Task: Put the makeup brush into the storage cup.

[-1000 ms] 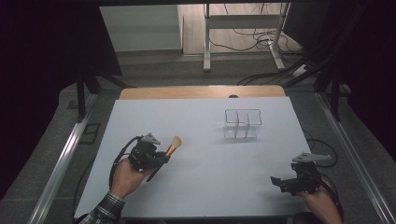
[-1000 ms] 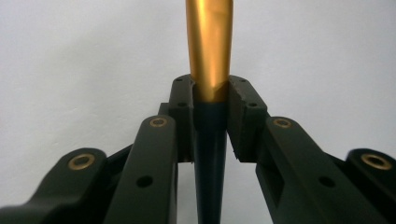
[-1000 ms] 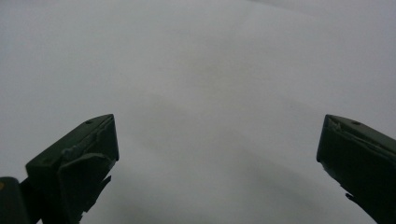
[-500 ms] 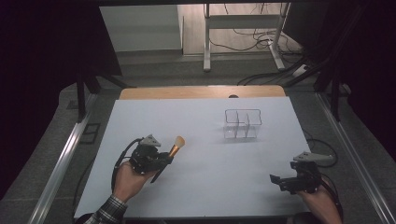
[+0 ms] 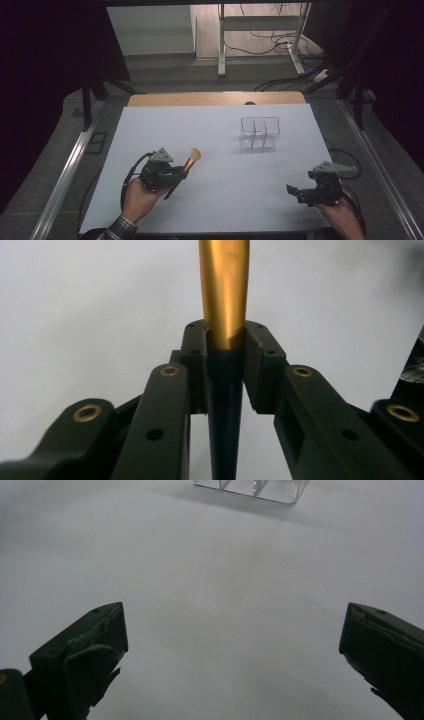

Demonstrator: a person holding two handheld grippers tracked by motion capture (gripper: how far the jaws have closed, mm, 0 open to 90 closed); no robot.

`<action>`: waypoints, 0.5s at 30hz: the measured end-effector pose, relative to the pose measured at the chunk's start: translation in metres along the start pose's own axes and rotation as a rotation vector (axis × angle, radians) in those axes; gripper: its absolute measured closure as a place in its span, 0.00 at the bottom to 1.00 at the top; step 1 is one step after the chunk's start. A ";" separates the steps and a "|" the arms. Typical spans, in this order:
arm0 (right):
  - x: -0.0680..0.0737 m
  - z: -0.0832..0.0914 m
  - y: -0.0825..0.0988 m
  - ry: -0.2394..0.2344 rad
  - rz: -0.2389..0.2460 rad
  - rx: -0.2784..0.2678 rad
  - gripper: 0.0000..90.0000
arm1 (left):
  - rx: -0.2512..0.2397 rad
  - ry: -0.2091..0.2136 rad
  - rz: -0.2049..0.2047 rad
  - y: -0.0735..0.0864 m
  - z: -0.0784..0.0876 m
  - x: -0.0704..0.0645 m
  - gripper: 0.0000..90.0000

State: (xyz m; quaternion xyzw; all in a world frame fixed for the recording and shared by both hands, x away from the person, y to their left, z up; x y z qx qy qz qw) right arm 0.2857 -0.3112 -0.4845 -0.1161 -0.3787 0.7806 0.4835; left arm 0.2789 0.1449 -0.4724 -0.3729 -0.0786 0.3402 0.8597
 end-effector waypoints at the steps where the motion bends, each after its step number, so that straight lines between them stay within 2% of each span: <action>1: 0.001 0.000 0.000 -0.003 0.004 0.001 0.00 | -0.004 0.003 -0.001 0.000 0.000 -0.001 0.82; 9: 0.012 -0.003 -0.005 -0.036 0.016 0.000 0.00 | -0.030 0.018 -0.011 0.001 0.002 -0.010 0.82; 15: 0.018 -0.005 -0.009 -0.070 0.007 -0.013 0.00 | -0.053 0.037 -0.010 0.001 0.002 -0.012 0.82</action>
Point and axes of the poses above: each handheld gripper's, and its own axes: z roughly backward along the jaws, y roughly out of its underside, x roughly to its left, the point moved 2 cm from there along -z, roughly forward along the jaws, and after that the axes turned 5 degrees about -z, right-handed, at the moved point
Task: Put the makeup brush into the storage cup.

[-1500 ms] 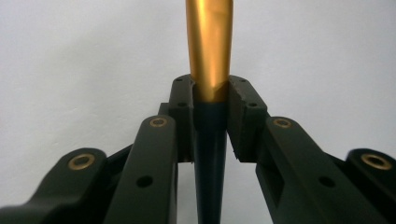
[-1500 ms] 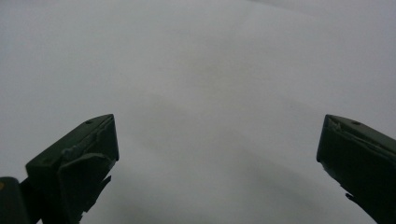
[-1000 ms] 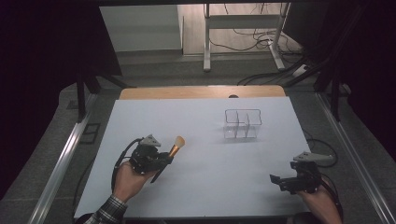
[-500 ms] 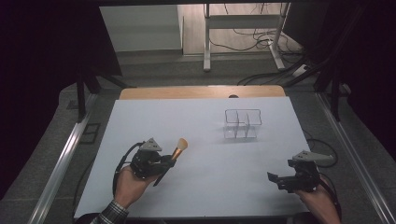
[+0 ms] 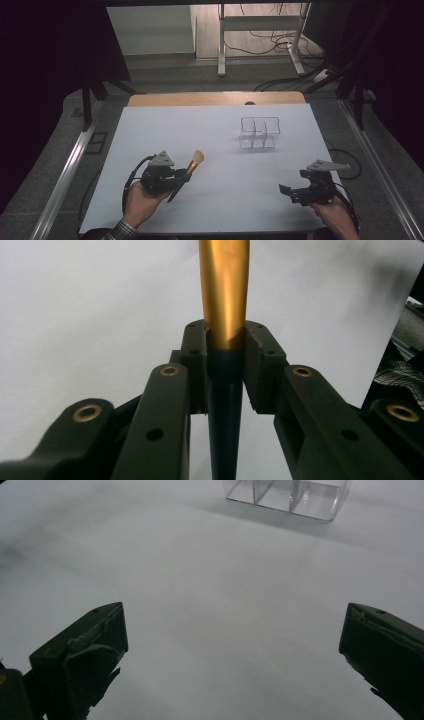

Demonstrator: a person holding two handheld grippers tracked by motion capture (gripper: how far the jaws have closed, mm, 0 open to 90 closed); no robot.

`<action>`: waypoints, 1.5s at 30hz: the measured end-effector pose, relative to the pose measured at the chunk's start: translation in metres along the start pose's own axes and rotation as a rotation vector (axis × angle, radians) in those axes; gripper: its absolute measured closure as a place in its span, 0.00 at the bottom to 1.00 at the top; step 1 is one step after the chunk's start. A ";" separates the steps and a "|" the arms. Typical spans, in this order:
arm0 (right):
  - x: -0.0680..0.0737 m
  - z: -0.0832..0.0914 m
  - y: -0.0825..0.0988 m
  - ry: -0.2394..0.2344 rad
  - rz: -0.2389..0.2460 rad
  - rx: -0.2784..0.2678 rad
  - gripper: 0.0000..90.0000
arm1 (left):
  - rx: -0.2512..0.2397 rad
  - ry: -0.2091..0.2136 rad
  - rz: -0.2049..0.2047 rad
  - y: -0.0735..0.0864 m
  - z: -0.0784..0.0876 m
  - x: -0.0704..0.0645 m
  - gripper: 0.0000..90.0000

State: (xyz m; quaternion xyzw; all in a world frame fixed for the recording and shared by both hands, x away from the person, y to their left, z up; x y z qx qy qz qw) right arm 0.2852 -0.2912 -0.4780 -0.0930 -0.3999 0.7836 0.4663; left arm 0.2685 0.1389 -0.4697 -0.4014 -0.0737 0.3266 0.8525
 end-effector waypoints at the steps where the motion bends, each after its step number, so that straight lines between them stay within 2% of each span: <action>1: 0.001 -0.001 -0.001 -0.010 0.003 0.001 0.00 | -0.003 0.002 -0.001 0.000 0.000 0.000 0.82; 6: 0.008 -0.004 -0.005 -0.049 0.009 -0.018 0.00 | -0.021 0.007 -0.009 -0.001 -0.002 -0.002 0.82; 14: 0.013 -0.008 -0.012 -0.067 0.005 -0.042 0.00 | -0.029 0.021 -0.016 -0.002 -0.007 -0.004 0.82; 18: 0.018 -0.012 -0.015 -0.091 0.002 -0.051 0.00 | -0.037 0.023 -0.021 -0.003 -0.008 -0.005 0.82; 27: 0.029 -0.021 -0.022 -0.125 0.019 -0.067 0.00 | -0.058 0.031 -0.027 -0.005 -0.010 -0.006 0.82; 30: 0.033 -0.024 -0.025 -0.140 0.004 -0.076 0.00 | -0.067 0.033 -0.029 -0.007 -0.011 -0.007 0.82; 36: 0.040 -0.032 -0.029 -0.167 0.003 -0.067 0.00 | -0.070 0.036 -0.038 -0.008 -0.014 -0.008 0.82; 42: 0.048 -0.041 -0.036 -0.214 -0.030 -0.067 0.00 | -0.079 0.044 -0.035 -0.010 -0.016 -0.009 0.82; 45: 0.052 -0.045 -0.039 -0.225 -0.019 -0.071 0.00 | -0.084 0.049 -0.034 -0.011 -0.017 -0.010 0.82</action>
Point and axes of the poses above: each handheld gripper's, and its own axes: z roughly backward along the jaws, y roughly out of its underside, x roughly to its left, the point moved 2 cm from there along -z, roughly forward along the jaws, and after that the axes turned 5 degrees about -z, right-handed, at the moved point
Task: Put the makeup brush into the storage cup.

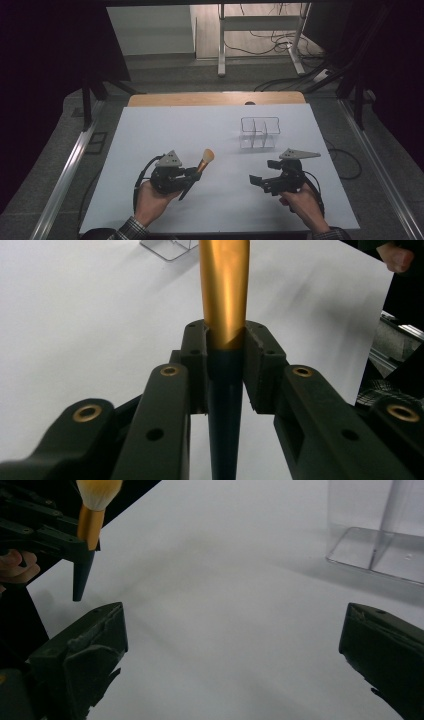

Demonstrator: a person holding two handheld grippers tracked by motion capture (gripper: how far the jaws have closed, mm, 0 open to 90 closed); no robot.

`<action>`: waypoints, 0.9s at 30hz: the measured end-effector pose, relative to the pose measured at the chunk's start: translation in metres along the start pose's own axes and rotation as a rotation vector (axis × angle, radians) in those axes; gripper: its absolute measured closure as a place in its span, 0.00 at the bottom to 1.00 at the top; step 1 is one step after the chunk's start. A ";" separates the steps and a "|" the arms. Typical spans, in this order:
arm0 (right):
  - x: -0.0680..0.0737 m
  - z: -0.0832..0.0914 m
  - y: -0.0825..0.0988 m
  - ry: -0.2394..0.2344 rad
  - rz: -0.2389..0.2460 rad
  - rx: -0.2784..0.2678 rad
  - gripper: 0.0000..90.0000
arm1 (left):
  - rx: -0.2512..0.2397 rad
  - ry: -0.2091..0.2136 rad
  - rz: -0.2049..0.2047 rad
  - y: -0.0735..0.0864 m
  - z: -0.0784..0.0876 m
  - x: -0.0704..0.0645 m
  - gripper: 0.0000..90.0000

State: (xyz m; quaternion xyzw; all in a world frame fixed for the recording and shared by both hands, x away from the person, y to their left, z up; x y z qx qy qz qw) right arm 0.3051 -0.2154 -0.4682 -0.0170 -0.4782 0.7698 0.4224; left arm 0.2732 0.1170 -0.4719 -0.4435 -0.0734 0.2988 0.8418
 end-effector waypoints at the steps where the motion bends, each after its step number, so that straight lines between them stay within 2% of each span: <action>1: 0.001 -0.002 -0.001 -0.005 0.004 0.001 0.00 | -0.003 0.002 0.001 0.000 -0.001 0.000 0.82; 7: 0.008 -0.012 -0.005 -0.035 0.020 -0.009 0.00 | -0.006 0.004 -0.007 -0.002 -0.004 -0.002 0.82; 14: 0.015 -0.021 -0.010 -0.072 0.013 0.000 0.00 | -0.001 0.009 -0.016 -0.003 -0.009 -0.005 0.82; 27: 0.030 -0.039 -0.019 -0.154 -0.045 -0.005 0.00 | -0.002 0.018 -0.026 -0.005 -0.015 -0.009 0.82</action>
Point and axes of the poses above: each handheld gripper's, and its own axes: z roughly backward along the jaws, y roughly out of its underside, x roughly to its left, the point moved 2 cm from there along -z, roughly forward along the jaws, and after that the axes turned 5 degrees about -z, right-handed, at the moved point
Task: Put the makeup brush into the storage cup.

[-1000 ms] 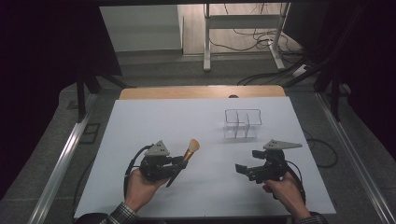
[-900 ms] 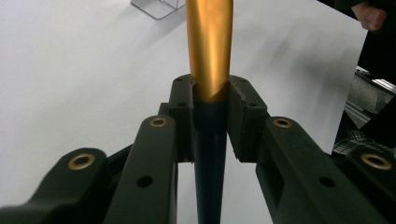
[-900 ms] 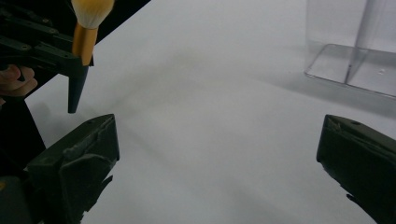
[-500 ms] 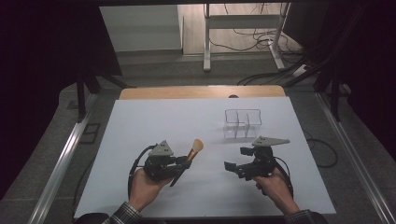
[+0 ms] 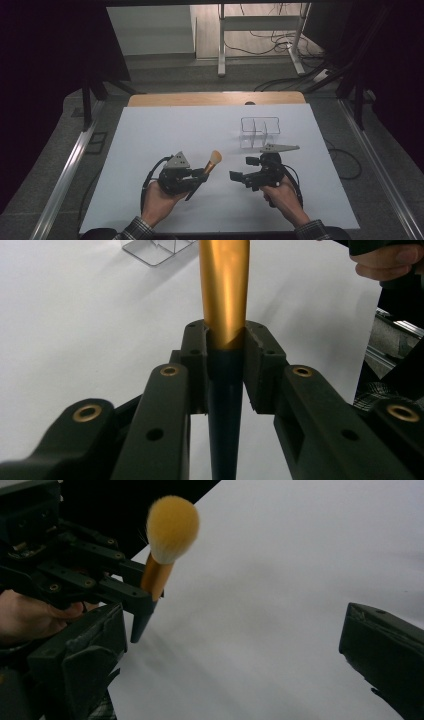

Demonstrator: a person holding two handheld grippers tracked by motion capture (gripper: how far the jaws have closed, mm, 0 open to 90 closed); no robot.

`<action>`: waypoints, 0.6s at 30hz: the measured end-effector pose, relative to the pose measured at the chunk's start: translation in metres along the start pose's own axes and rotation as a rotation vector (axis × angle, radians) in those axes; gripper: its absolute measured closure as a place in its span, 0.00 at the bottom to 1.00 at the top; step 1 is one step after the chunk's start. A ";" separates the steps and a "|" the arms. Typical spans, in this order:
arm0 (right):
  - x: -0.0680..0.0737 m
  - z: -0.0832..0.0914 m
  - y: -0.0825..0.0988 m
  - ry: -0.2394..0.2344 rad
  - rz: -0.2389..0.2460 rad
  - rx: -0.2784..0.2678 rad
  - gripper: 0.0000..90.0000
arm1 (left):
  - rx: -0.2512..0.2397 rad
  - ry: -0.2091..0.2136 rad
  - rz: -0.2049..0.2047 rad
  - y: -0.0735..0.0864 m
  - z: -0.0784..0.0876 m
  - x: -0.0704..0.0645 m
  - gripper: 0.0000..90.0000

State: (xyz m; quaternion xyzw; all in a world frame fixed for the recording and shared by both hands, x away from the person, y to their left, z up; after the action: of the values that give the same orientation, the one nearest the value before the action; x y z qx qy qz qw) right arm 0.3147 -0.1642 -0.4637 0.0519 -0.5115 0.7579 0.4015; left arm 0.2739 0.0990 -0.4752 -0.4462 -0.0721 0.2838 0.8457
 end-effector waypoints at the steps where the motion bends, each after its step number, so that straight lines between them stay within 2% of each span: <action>1: 0.001 -0.001 0.000 -0.006 -0.001 0.001 0.00 | -0.001 -0.002 -0.001 0.000 0.000 0.000 0.82; 8: 0.010 -0.012 -0.004 -0.030 0.005 0.019 0.00 | -0.003 -0.003 -0.002 -0.001 -0.003 -0.002 0.82; 13: 0.014 -0.018 -0.007 -0.061 -0.017 0.028 0.01 | -0.009 -0.003 -0.004 -0.001 -0.004 -0.003 0.82; 18: 0.018 -0.026 -0.009 -0.074 -0.015 0.041 0.01 | -0.014 -0.002 -0.007 -0.002 -0.005 -0.004 0.82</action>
State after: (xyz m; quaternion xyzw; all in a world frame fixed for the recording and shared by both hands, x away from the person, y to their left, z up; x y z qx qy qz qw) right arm 0.3167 -0.1319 -0.4606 0.0920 -0.5099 0.7628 0.3870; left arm 0.2731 0.0920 -0.4757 -0.4517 -0.0768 0.2807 0.8434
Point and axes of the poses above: each handheld gripper's, and its own axes: z roughly backward along the jaws, y roughly out of its underside, x roughly to its left, the point moved 2 cm from there along -z, roughly forward along the jaws, and after that the axes turned 5 degrees about -z, right-handed, at the moved point
